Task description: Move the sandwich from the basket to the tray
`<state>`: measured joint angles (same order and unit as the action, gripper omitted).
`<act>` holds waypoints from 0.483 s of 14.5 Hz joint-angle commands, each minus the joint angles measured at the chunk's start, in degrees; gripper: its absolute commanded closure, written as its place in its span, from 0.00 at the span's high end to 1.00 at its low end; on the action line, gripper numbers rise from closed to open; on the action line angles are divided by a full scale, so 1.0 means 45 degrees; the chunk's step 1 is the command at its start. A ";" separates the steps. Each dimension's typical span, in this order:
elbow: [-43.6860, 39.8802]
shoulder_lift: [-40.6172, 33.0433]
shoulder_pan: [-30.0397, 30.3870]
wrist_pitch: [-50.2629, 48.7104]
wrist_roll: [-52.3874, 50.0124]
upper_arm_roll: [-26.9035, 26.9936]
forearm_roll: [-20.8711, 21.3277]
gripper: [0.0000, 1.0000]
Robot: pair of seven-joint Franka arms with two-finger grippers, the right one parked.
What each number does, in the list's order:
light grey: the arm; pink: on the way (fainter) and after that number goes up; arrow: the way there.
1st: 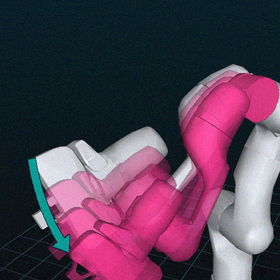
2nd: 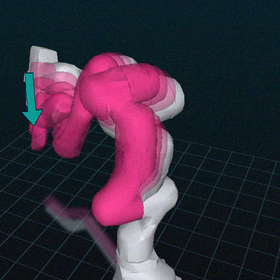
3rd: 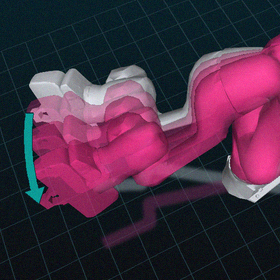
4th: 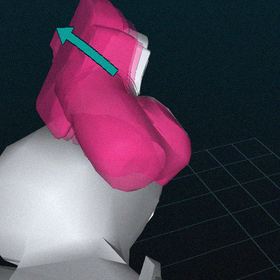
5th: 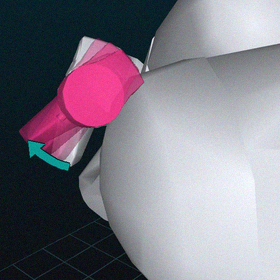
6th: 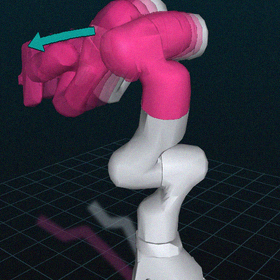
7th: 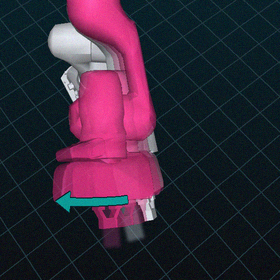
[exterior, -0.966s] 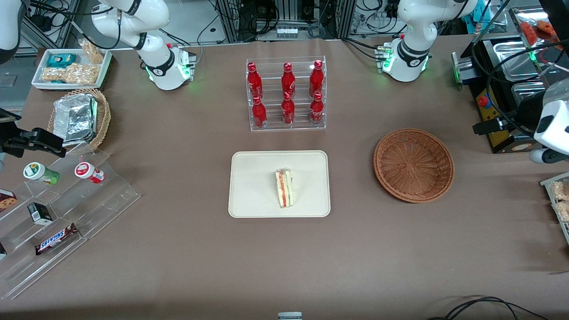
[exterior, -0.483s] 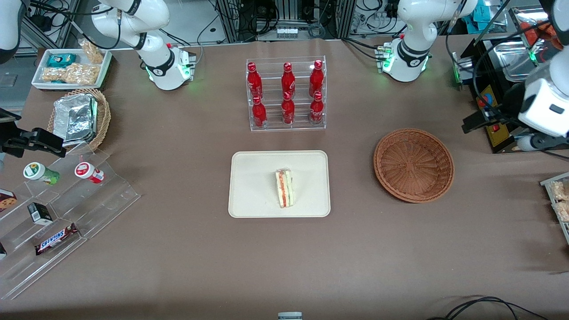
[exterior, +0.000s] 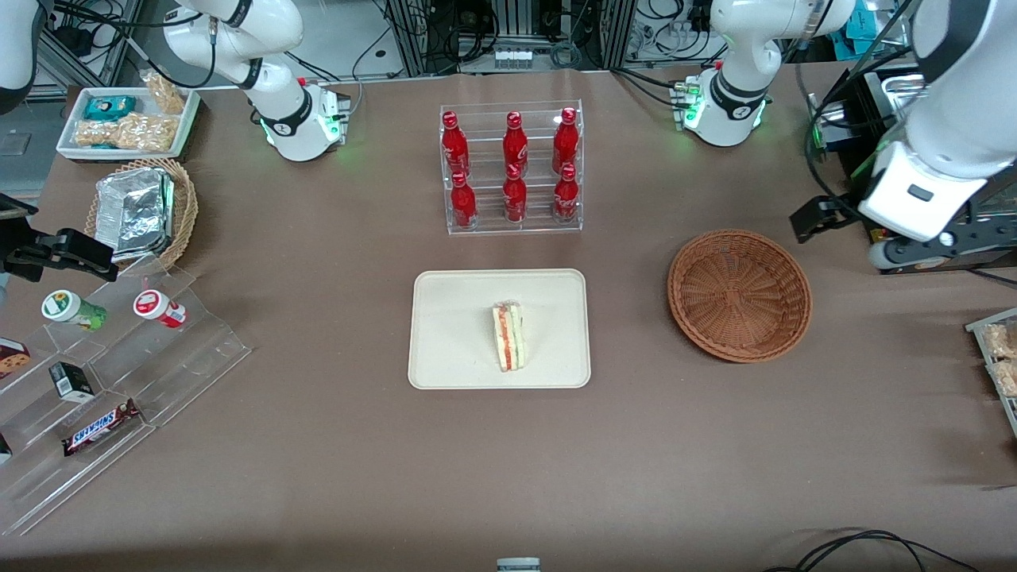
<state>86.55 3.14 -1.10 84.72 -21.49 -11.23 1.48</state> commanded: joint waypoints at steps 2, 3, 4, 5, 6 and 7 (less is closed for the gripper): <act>0.0415 -0.0503 -0.0653 0.0294 -0.0186 0.0539 -0.0310 1.00; 0.0396 -0.0503 -0.0713 0.0256 -0.0167 0.0619 -0.0290 1.00; 0.0357 -0.0503 -0.0694 0.0236 -0.0205 0.0620 -0.0309 1.00; 0.0337 -0.0503 -0.0675 0.0217 -0.0205 0.0601 -0.0329 1.00; 0.0318 -0.0483 -0.0655 0.0197 -0.0167 0.0620 -0.0387 1.00; 0.0298 -0.0464 -0.0616 0.0216 -0.0147 0.0620 -0.0465 1.00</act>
<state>86.63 2.54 -3.27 85.03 -21.65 -9.34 0.45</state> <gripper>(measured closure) 0.000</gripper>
